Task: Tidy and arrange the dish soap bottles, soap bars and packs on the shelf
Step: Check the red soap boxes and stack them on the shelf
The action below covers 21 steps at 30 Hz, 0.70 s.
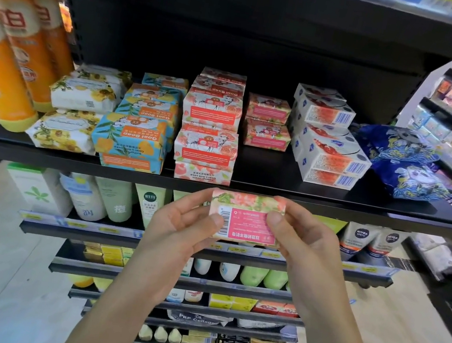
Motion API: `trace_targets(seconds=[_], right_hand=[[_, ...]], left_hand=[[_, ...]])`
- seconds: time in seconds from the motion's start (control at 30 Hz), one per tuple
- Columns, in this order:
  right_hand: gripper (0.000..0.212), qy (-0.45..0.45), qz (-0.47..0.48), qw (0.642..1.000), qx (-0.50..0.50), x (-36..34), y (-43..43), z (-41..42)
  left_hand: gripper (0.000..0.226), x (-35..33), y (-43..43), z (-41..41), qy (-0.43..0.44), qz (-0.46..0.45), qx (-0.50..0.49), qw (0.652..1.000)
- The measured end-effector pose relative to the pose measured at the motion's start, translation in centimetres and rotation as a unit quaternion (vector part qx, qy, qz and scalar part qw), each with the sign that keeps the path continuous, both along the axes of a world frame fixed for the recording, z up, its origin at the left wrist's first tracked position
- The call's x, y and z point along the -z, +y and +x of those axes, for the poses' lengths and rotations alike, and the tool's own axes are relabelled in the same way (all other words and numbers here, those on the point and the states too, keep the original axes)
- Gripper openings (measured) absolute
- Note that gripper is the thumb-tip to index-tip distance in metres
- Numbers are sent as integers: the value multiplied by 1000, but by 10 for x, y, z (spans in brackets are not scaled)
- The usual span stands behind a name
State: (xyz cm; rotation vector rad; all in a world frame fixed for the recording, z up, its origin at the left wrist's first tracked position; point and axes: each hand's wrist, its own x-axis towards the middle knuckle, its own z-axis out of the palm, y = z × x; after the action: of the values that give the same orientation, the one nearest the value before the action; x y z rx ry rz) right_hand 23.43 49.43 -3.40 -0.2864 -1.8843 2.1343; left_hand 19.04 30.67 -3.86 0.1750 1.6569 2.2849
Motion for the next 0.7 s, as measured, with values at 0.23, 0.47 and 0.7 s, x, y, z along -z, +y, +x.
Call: trace_targets(seconds=[0.23,0.47,0.7], right_hand=[[49,47,24,998,-16,-4,4,-1],[47,122,50,991,-32,-6,12,1],[50,133,72,987,-48,-8,12,2]], left_hand=[[52,-4,2,-2,1,-5,-5,1000],[75,-13,2,-3,-27,30,32,999],[69,-21,-3,-5,-67,61,18,996]])
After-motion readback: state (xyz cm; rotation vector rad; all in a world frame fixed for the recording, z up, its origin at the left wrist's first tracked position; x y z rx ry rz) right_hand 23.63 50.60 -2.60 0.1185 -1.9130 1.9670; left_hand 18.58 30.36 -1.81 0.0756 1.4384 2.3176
